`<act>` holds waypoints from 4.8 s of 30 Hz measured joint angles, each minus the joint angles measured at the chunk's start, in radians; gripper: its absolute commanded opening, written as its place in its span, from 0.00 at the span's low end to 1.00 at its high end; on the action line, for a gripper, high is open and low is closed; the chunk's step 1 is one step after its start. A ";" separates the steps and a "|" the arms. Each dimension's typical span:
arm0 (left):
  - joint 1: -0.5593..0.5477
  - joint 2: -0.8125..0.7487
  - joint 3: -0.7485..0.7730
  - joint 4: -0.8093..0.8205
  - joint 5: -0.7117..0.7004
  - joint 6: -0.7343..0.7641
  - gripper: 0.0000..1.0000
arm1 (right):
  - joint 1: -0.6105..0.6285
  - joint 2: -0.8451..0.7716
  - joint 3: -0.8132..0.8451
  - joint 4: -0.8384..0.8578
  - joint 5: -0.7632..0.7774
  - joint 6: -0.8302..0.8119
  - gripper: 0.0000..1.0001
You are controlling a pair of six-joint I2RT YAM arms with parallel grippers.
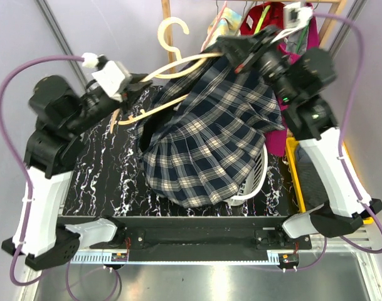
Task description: Remove the skirt from the hanger
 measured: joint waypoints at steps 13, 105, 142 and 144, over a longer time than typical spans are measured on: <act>0.061 -0.285 -0.118 0.336 -0.364 0.001 0.00 | -0.020 0.071 0.516 -0.105 0.028 -0.098 0.00; 0.065 -0.262 -0.407 0.129 -0.594 -0.055 0.00 | 0.167 -0.298 -0.904 -0.476 0.342 0.261 0.99; -0.254 0.311 -0.311 0.804 -0.996 1.091 0.00 | 0.167 -0.591 -0.988 -0.416 0.365 0.270 1.00; -0.255 0.370 -0.248 0.812 -0.996 1.105 0.00 | 0.167 -0.597 -0.998 -0.408 0.358 0.270 1.00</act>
